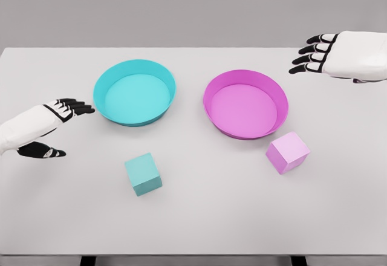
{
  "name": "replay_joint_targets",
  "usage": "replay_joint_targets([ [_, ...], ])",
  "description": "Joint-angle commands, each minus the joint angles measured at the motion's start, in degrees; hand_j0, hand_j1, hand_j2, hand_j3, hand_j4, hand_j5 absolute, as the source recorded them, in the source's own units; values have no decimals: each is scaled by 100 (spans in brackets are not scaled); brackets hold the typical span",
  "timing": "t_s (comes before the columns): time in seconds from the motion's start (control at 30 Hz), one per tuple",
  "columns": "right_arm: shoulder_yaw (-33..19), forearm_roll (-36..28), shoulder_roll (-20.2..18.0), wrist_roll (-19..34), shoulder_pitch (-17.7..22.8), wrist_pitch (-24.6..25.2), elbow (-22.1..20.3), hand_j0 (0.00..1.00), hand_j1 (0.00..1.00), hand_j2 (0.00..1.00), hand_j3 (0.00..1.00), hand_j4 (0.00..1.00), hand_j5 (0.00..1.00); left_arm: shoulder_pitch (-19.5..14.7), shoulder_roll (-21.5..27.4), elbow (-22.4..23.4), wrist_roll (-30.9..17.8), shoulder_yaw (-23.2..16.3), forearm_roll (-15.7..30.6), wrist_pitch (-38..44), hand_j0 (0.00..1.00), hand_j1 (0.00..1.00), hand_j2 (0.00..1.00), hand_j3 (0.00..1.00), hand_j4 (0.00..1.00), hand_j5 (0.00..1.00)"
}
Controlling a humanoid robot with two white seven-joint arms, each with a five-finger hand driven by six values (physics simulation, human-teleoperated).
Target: Place the blocks in the corresponding plates according to their colors
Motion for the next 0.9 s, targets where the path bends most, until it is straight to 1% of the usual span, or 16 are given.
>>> replay_joint_targets([
  [0.0, -8, -5, -9, -2, 0, 13, 1, 100, 100, 100, 100, 100, 100, 9, 8, 3, -52, 0, -7, 9, 100, 100, 100, 100, 100, 100],
  [0.1, -26, -23, -18, -2, -70, 13, 1, 100, 100, 100, 100, 100, 100, -9, 34, -6, -61, 9, -7, 9, 100, 100, 100, 100, 100, 100],
  [0.17, -34, -40, -44, -2, -315, 13, 9, 100, 100, 100, 100, 100, 100, -18, 17, -6, -61, 0, 1, 9, 100, 100, 100, 100, 100, 100],
  [0.2, -34, -163, -45, -2, -430, 13, 9, 100, 100, 100, 100, 100, 100, -44, 16, -15, -61, 0, 10, 9, 100, 100, 100, 100, 100, 100],
  [0.23, -17, -496, -88, -2, -457, 13, 9, 100, 100, 100, 100, 100, 100, -62, 51, -15, -61, -18, 36, 9, 100, 100, 100, 100, 100, 100],
  [0.27, 1, -839, -159, -2, -466, 13, 18, 100, 100, 100, 100, 100, 100, -149, 253, -15, -70, -17, 63, 9, 100, 100, 100, 100, 100, 100],
  [0.3, -26, -858, -220, -2, -588, 13, 1, 100, 100, 100, 100, 100, 100, -290, 648, -23, -70, -53, 115, 9, 100, 100, 100, 100, 100, 100],
  [0.33, -8, -866, -246, -2, -668, 13, -8, 100, 100, 100, 100, 100, 100, -351, 798, -67, -79, -105, 151, 9, 100, 100, 100, 100, 100, 100],
  [0.4, 237, -875, -247, -2, -686, 13, -8, 100, 100, 100, 100, 100, 100, -641, 992, -252, -447, -377, 335, 9, 100, 100, 100, 100, 100, 100],
  [0.47, 519, -866, -220, -2, -703, 13, -8, 100, 100, 100, 100, 100, 100, -1344, 1089, -305, -1387, -1080, 827, 9, 100, 100, 100, 100, 100, 100],
  [0.5, 616, -866, -212, -2, -703, 13, -8, 100, 100, 100, 100, 100, 100, -1634, 1106, -305, -1601, -1361, 1020, 9, 100, 100, 100, 100, 100, 100],
  [0.53, 738, -866, -194, -2, -721, 13, -17, 100, 100, 100, 100, 100, 100, -1967, 1150, -322, -1601, -1677, 1152, 9, 100, 100, 100, 100, 100, 100],
  [0.6, 774, -866, -203, -2, -747, 13, -17, 100, 100, 100, 100, 100, 100, -2416, 1159, -497, -1601, -2143, 1293, 9, 100, 100, 100, 100, 100, 100],
  [0.7, 906, -866, -247, -2, -756, 13, -17, 100, 100, 100, 100, 100, 100, -2803, 1247, -823, -1601, -2768, 1364, 9, 100, 100, 100, 100, 100, 100],
  [0.77, 669, -858, -405, -2, -765, 13, 18, 100, 100, 100, 100, 100, 100, -3006, 1221, -823, -1601, -2883, 1364, 9, 100, 100, 100, 100, 100, 100],
  [0.87, 1134, -858, -203, -2, -765, 13, -8, 100, 100, 100, 100, 100, 100, -3155, 992, -823, -1601, -2918, 1364, 9, 100, 100, 100, 100, 100, 100],
])
